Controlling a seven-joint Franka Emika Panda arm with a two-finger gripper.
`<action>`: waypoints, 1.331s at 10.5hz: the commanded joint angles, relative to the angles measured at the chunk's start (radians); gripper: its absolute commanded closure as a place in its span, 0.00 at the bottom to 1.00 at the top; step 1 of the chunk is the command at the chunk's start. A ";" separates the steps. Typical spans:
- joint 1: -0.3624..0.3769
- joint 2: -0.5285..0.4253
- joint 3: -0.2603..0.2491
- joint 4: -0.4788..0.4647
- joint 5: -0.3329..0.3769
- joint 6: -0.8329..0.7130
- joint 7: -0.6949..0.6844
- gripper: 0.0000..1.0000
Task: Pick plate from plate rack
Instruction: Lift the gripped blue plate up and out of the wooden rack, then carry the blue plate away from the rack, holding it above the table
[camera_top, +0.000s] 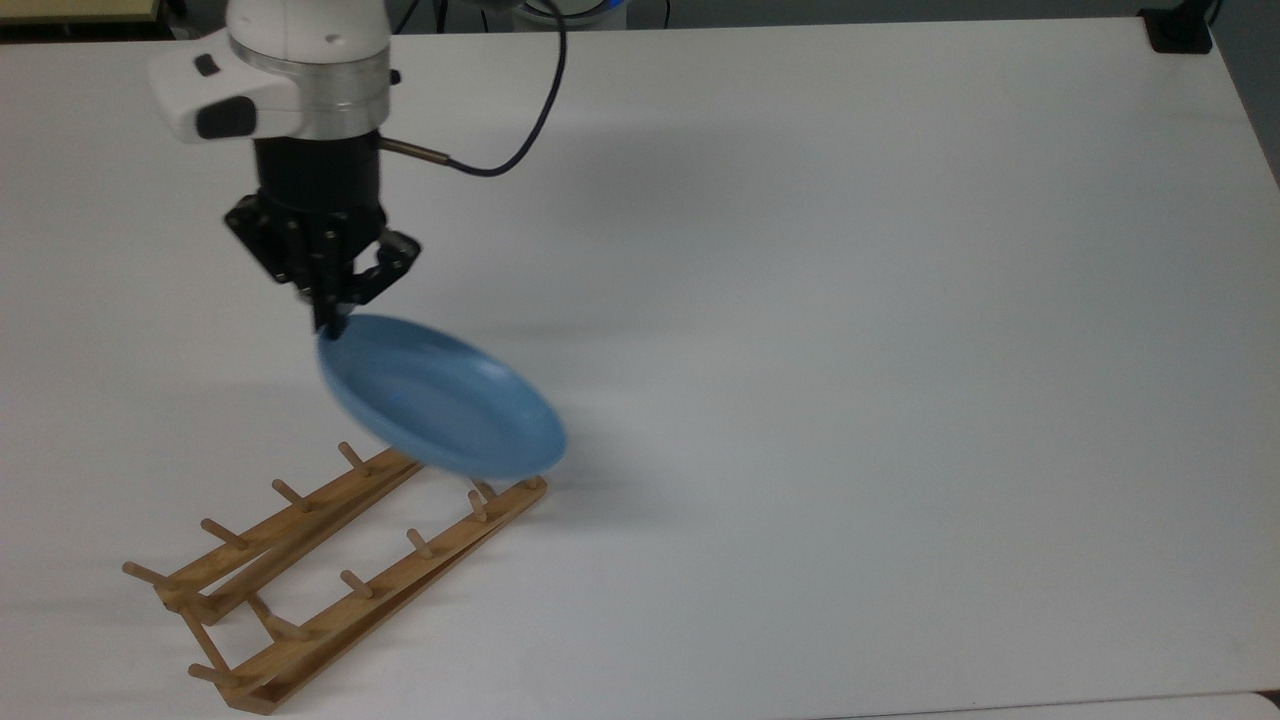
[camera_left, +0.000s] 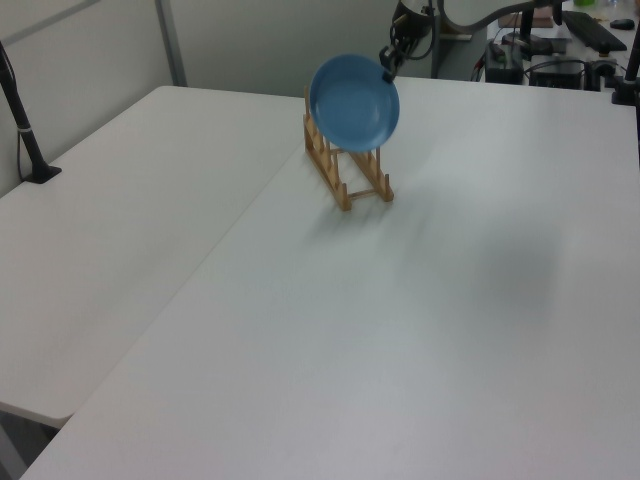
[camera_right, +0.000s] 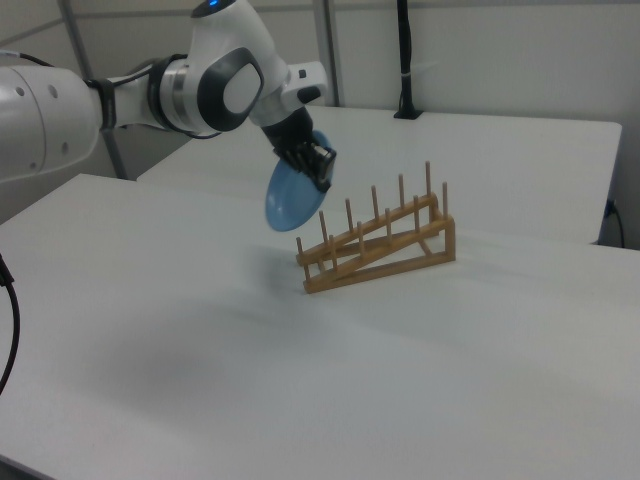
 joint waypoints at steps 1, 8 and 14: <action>0.051 -0.042 0.007 -0.045 0.081 -0.271 -0.129 1.00; 0.133 0.077 0.016 -0.123 0.077 -0.448 -0.368 1.00; 0.136 0.148 0.016 -0.120 0.055 -0.502 -0.425 0.40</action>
